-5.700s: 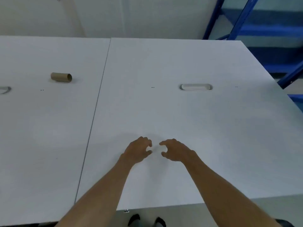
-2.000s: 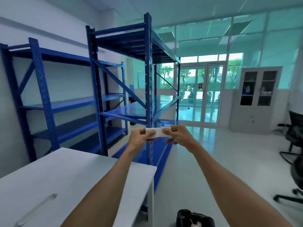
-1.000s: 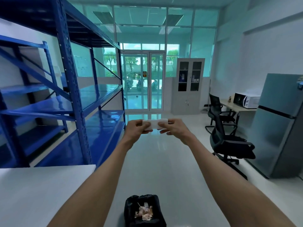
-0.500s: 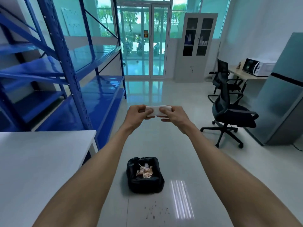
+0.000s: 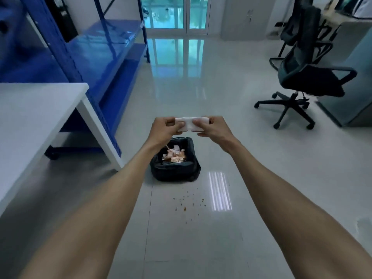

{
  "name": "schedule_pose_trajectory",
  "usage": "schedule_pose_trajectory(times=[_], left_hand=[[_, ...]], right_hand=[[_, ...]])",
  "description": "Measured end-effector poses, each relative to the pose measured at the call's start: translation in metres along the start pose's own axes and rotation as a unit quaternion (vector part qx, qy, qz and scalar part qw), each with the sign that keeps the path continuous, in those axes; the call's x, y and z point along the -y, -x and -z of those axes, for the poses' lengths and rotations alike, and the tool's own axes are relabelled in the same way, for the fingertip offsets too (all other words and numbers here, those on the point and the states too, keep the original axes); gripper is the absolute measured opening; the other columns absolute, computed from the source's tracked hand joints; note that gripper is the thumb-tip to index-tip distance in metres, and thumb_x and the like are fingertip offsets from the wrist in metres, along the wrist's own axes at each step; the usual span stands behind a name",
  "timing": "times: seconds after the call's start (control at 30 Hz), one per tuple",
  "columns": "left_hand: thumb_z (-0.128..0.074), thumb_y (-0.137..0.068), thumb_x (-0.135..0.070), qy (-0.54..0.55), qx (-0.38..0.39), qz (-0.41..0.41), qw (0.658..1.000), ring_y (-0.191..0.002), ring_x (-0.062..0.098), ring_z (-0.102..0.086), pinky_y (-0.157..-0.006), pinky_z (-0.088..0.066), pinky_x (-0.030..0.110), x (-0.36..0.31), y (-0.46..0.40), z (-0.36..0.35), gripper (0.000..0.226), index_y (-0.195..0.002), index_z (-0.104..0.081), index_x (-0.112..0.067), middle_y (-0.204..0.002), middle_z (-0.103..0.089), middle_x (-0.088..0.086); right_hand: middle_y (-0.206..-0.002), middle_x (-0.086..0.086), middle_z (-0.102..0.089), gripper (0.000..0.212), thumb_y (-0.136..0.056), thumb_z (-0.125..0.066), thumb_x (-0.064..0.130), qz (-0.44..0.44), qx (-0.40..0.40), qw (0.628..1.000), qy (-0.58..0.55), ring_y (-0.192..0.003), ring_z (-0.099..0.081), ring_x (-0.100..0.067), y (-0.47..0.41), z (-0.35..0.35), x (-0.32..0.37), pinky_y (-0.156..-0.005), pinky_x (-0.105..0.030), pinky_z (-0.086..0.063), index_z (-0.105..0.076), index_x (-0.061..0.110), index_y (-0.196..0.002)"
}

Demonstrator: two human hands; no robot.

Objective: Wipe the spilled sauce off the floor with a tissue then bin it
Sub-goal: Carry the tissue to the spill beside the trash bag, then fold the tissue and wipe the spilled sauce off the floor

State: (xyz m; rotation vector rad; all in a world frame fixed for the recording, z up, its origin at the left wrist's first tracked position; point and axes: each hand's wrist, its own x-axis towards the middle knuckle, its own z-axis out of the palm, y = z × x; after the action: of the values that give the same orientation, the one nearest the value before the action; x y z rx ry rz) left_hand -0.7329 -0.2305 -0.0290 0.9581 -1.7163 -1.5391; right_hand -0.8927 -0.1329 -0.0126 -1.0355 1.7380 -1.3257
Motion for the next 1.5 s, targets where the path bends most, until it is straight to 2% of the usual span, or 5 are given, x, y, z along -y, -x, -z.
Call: schedule_pose_trajectory(times=[0.2, 0.4, 0.67, 1.07, 1.5], left_hand=[[-0.069, -0.089, -0.005, 0.009, 0.014, -0.012, 1.000, -0.084, 0.024, -0.070, -0.078, -0.061, 0.030, 0.148, -0.010, -0.015, 0.012, -0.096, -0.069, 0.004, -0.093, -0.070, 0.019], [-0.069, -0.089, -0.007, 0.002, 0.016, -0.014, 1.000, -0.092, 0.029, -0.070, -0.091, -0.057, 0.044, 0.276, -0.017, -0.026, 0.019, -0.104, -0.069, 0.005, -0.102, -0.071, 0.022], [-0.067, -0.090, -0.008, -0.046, 0.038, -0.046, 0.997, -0.086, 0.020, -0.069, -0.086, -0.058, 0.035, 0.401, -0.013, -0.041, 0.017, -0.103, -0.071, 0.003, -0.096, -0.071, 0.015], [-0.065, -0.091, -0.008, -0.093, 0.049, -0.049, 0.993, -0.086, 0.009, -0.073, -0.075, -0.056, 0.018, 0.428, -0.001, -0.033, 0.027, -0.117, -0.066, -0.001, -0.101, -0.073, 0.003], [-0.064, -0.092, -0.007, -0.058, 0.083, -0.059, 0.993, -0.088, 0.021, -0.075, -0.079, -0.059, 0.023, 0.463, -0.042, -0.016, 0.027, -0.116, -0.065, 0.006, -0.105, -0.072, 0.017]], right_hand=[[-0.084, -0.004, -0.072, 0.008, -0.093, -0.068, 0.021, 0.034, 0.017, 0.999, 0.005, -0.079, -0.072, -0.014, -0.022, -0.030, -0.148, -0.079, -0.035, -0.060, -0.074, 0.016, -0.092], [-0.091, -0.007, -0.073, 0.014, -0.092, -0.070, 0.025, 0.048, 0.042, 0.998, 0.009, -0.087, -0.072, -0.018, -0.037, -0.057, -0.275, -0.082, -0.036, -0.060, -0.075, 0.014, -0.100], [-0.097, -0.002, -0.074, 0.017, -0.094, -0.067, 0.026, 0.066, 0.078, 0.995, 0.017, -0.087, -0.072, -0.011, -0.047, -0.080, -0.408, -0.078, -0.027, -0.059, -0.073, 0.017, -0.107], [-0.113, -0.007, -0.070, 0.035, -0.095, -0.066, 0.028, 0.087, 0.103, 0.991, 0.023, -0.102, -0.067, -0.018, -0.053, -0.096, -0.455, -0.085, -0.036, -0.060, -0.068, 0.010, -0.124], [-0.113, -0.006, -0.072, 0.031, -0.096, -0.063, 0.027, 0.077, 0.114, 0.990, 0.013, -0.107, -0.067, -0.017, -0.093, -0.112, -0.460, -0.089, -0.034, -0.057, -0.069, 0.010, -0.122]])
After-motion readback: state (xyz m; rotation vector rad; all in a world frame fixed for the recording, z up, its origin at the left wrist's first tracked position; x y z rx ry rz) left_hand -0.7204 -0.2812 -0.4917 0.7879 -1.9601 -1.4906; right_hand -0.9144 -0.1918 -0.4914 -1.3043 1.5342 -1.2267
